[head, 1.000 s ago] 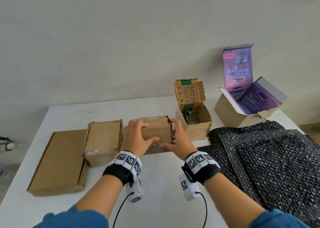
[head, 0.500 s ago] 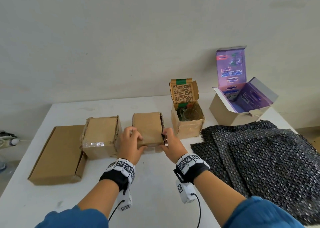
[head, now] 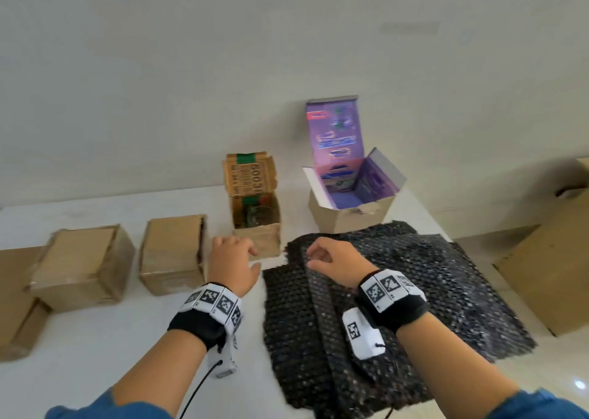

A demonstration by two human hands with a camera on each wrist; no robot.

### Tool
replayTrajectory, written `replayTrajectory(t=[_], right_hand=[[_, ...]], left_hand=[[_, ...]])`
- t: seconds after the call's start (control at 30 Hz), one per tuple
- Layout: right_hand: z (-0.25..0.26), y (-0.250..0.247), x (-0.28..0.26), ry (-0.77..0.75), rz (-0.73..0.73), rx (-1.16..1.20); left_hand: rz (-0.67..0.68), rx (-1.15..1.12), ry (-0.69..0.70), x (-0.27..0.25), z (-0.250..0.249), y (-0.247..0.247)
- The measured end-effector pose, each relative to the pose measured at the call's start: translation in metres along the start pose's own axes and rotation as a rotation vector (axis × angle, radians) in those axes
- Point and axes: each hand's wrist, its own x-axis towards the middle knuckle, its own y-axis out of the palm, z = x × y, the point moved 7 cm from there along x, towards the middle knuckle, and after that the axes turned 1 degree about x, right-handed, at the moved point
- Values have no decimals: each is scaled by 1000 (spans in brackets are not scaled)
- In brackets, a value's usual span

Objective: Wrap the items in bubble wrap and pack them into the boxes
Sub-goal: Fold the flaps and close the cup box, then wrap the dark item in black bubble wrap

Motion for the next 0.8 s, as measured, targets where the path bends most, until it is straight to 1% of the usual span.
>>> replayTrajectory(t=[0.07,0.17,0.23,0.33,0.47,0.57,0.63,0.7,0.8], right_hand=[[-51,-30,-17,101,-10,-49],[-123,-62,-40,260,-52,-137],[-162,-70,-52,342,-52,-220],[-199,-67,-61,382,-46,-282],[-214,-54,-65,374,-20,-267],[-215,-49,-66,337,-54,-296],[-215,-49,-66,322,-75,-294],[-212,-50,-67,317,-71,-290],[-203,-54,-67,322,-61,-292]], left_hand=[[67,-95,16,2,-43,24],[200,-186,-9,1,-94,67],[288,-190,-44,-2,-118,96],[373,-208,-149,-10,-136,132],[400,-234,-327,-19,-136,155],[408,-261,-426,-23,-132,161],[411,-323,-487,-24,-128,163],[388,-373,-502,-23,-127,159],[355,-334,-421,-16,-135,142]])
